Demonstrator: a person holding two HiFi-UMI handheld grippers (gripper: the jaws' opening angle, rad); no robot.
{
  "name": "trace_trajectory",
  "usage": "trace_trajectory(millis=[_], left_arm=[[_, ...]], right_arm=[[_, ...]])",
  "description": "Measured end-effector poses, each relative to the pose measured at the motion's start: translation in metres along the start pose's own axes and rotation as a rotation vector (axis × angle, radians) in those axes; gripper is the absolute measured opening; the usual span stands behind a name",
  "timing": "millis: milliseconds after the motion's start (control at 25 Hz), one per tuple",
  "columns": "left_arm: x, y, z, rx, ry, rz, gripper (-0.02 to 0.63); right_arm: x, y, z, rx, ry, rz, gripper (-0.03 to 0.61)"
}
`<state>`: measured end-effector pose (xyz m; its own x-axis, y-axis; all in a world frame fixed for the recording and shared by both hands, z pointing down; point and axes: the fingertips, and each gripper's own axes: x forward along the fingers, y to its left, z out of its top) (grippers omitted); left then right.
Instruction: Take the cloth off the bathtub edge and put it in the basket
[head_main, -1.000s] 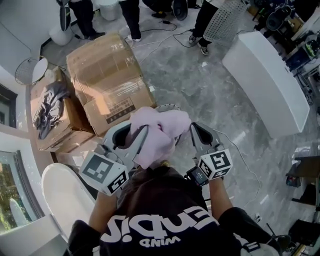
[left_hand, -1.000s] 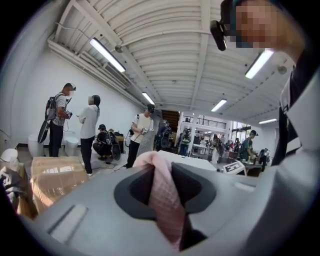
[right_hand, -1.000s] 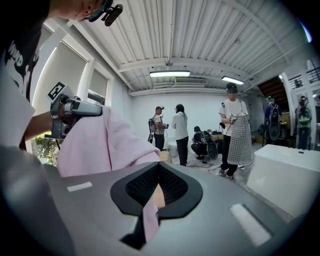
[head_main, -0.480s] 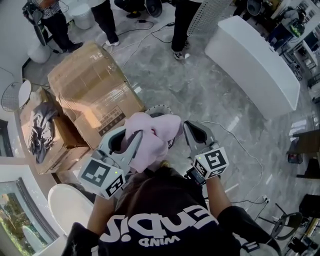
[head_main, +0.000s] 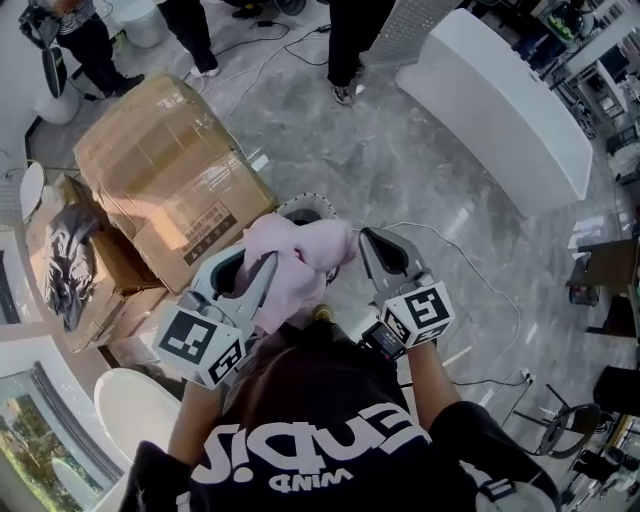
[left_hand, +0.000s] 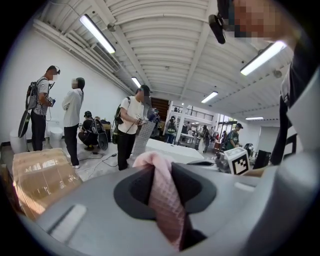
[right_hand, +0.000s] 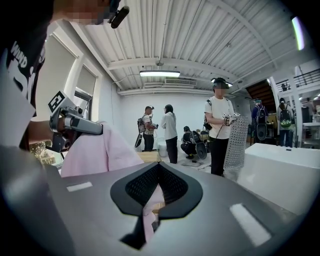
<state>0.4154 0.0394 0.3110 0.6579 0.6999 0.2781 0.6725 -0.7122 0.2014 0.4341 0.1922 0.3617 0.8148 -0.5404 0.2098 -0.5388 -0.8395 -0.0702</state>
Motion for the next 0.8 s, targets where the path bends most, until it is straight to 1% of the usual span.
trace_trajectory(millis=[320,440,640,800], left_arm=[[0.018,0.004,-0.036,-0.013,0.073,-0.004,0.074],[0.027,0.007,-0.056,-0.034,0.109,-0.007,0.074],[0.05,0.012,-0.09,-0.04,0.141,-0.011,0.074],[0.068,0.016,-0.123,-0.073,0.164,-0.006,0.074]], right_arm=[[-0.003,-0.019,-0.026,0.034,0.035,-0.031,0.009],[-0.005,-0.02,-0.041,0.055,0.071,-0.033,0.009],[-0.001,-0.029,-0.062,0.078,0.098,-0.032,0.009],[-0.001,-0.034,-0.091,0.108,0.146,-0.038,0.009]])
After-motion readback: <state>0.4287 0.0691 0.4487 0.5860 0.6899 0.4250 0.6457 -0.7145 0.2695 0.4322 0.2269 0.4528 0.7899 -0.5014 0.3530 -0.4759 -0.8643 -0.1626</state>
